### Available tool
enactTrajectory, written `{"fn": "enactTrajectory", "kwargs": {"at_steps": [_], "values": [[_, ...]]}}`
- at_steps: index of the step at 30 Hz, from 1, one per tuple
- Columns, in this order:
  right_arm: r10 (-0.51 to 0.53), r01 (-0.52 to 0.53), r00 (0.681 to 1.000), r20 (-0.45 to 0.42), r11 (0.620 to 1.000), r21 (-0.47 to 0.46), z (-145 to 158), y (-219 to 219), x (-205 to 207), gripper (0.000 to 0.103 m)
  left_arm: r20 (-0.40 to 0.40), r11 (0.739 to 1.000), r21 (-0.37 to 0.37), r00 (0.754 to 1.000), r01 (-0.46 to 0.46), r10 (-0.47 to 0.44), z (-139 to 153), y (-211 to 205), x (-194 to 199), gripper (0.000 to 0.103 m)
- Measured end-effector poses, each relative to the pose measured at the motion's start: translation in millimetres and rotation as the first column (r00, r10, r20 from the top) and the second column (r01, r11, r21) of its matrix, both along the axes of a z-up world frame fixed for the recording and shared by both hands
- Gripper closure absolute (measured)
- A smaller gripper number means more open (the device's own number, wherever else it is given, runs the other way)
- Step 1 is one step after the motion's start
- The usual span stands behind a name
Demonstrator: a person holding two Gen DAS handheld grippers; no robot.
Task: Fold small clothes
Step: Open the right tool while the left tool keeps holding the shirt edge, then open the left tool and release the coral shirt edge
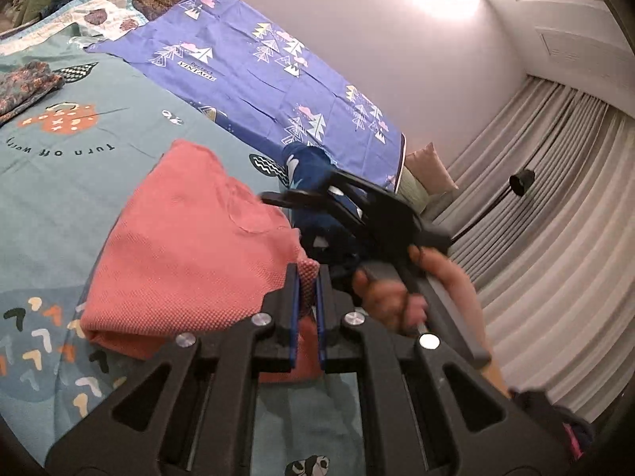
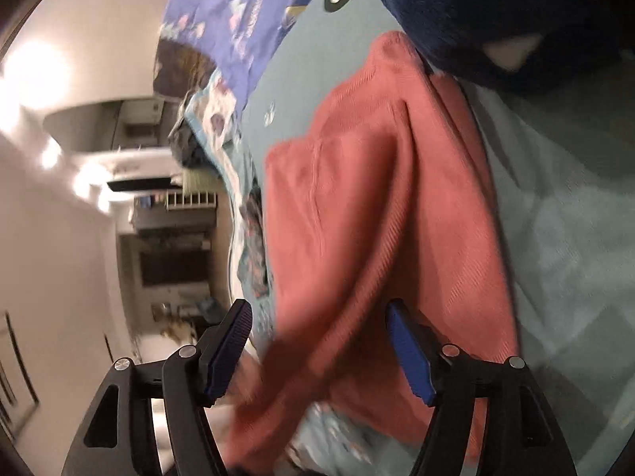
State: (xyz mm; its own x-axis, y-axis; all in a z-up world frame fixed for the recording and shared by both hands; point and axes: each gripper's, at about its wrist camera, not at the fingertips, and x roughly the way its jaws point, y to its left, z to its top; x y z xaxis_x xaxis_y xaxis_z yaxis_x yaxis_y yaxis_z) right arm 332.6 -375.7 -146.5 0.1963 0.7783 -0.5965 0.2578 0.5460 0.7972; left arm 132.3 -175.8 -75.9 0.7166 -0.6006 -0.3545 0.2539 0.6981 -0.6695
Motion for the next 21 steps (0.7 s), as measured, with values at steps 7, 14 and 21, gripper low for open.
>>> {"fn": "enactTrajectory", "kwargs": {"at_steps": [7, 14, 21], "values": [[0.017, -0.004, 0.998, 0.067, 0.983, -0.182, 15, 23, 14, 0.091, 0.020, 0.999, 0.032, 1.000, 0.023, -0.024, 4, -9, -5, 0.095], [0.144, -0.045, 0.959, 0.244, 0.928, -0.370, 78, 29, 11, 0.092, 0.071, 0.997, 0.034, 0.995, 0.063, -0.065, 21, -32, -2, 0.095], [0.325, -0.122, 0.903, 0.280, 0.821, -0.558, 92, 27, 12, 0.092, 0.034, 0.993, 0.042, 0.993, 0.110, -0.111, 6, -69, 13, 0.095]]}}
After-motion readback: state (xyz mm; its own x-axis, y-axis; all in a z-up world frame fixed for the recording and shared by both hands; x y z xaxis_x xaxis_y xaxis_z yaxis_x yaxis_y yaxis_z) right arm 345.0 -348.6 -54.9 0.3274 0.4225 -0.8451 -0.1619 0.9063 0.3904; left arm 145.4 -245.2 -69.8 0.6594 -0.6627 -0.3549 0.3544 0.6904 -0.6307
